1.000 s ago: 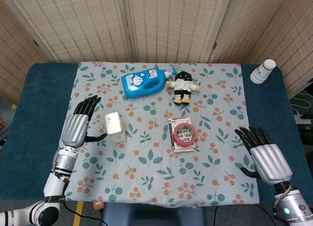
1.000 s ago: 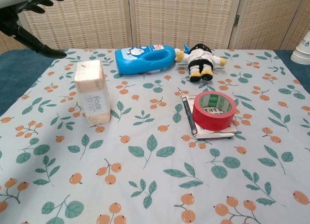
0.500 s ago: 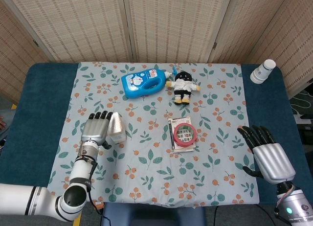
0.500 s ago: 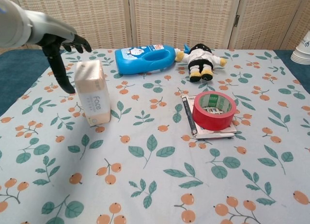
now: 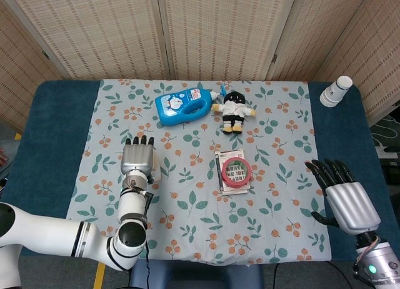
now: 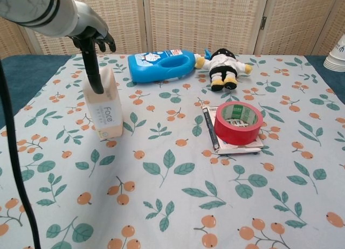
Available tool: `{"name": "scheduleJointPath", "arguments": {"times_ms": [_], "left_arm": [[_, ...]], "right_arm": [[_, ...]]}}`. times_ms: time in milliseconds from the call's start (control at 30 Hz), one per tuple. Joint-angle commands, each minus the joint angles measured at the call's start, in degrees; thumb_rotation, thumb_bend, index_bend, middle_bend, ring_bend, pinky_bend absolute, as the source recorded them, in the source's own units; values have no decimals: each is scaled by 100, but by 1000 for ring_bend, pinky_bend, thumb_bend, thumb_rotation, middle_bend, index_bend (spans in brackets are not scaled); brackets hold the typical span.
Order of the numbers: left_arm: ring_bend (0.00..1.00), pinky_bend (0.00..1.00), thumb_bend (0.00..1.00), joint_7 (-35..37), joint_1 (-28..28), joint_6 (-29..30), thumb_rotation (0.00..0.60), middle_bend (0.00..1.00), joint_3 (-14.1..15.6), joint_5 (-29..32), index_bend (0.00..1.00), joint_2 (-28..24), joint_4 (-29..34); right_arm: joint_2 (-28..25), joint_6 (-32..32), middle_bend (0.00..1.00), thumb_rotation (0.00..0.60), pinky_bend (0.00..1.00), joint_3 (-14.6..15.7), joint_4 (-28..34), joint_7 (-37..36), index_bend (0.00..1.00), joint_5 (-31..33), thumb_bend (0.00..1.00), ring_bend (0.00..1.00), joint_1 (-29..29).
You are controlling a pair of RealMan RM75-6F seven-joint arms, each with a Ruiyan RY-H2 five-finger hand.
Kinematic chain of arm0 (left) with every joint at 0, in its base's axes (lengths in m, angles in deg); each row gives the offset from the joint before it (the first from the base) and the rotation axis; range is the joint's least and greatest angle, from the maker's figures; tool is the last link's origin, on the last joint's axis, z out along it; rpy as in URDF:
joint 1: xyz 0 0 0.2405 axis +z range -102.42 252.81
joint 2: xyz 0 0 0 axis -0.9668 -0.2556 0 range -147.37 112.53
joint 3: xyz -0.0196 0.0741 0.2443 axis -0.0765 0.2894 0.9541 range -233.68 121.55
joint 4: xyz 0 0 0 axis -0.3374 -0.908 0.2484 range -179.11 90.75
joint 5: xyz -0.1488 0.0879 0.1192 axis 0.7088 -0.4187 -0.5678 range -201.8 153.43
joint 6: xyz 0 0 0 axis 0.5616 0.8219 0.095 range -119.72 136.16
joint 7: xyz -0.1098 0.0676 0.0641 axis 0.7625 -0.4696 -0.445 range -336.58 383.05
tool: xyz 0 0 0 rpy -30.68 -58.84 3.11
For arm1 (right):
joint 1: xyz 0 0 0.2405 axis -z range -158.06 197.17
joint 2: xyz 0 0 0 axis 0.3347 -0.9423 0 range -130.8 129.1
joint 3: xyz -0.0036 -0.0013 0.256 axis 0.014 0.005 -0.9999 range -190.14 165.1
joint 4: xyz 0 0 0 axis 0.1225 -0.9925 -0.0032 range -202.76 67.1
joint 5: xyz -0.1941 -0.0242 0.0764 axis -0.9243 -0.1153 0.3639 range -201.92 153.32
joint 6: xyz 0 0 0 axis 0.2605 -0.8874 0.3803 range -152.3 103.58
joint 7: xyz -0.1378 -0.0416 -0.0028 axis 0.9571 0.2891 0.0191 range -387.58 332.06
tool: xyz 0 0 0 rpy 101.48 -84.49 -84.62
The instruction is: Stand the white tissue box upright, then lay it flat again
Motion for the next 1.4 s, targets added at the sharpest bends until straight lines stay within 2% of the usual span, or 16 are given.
{"name": "scheduleJointPath", "arguments": {"times_ms": [33, 1000, 1200, 1400], "left_arm": [[0, 69, 137, 14, -12, -30, 600, 12, 51, -2, 0, 64, -87], [0, 91, 150, 22, -8, -524, 600, 108, 394, -373, 0, 580, -1127], [10, 95, 177, 9, 40, -556, 600, 180, 575, -602, 49, 671, -1295], [98, 96, 229, -45, 84, -527, 600, 313, 770, -866, 157, 747, -1402]], "right_arm": [[-2, 13, 59, 600, 28, -3, -2, -4, 72, 13, 111, 0, -4], [31, 73, 58, 600, 28, -108, -88, -1, 72, 305, 111, 0, -74], [55, 97, 59, 600, 28, -127, -111, 21, 72, 386, 111, 0, -100], [68, 109, 59, 600, 28, -136, -124, 33, 72, 433, 112, 0, -116]]}}
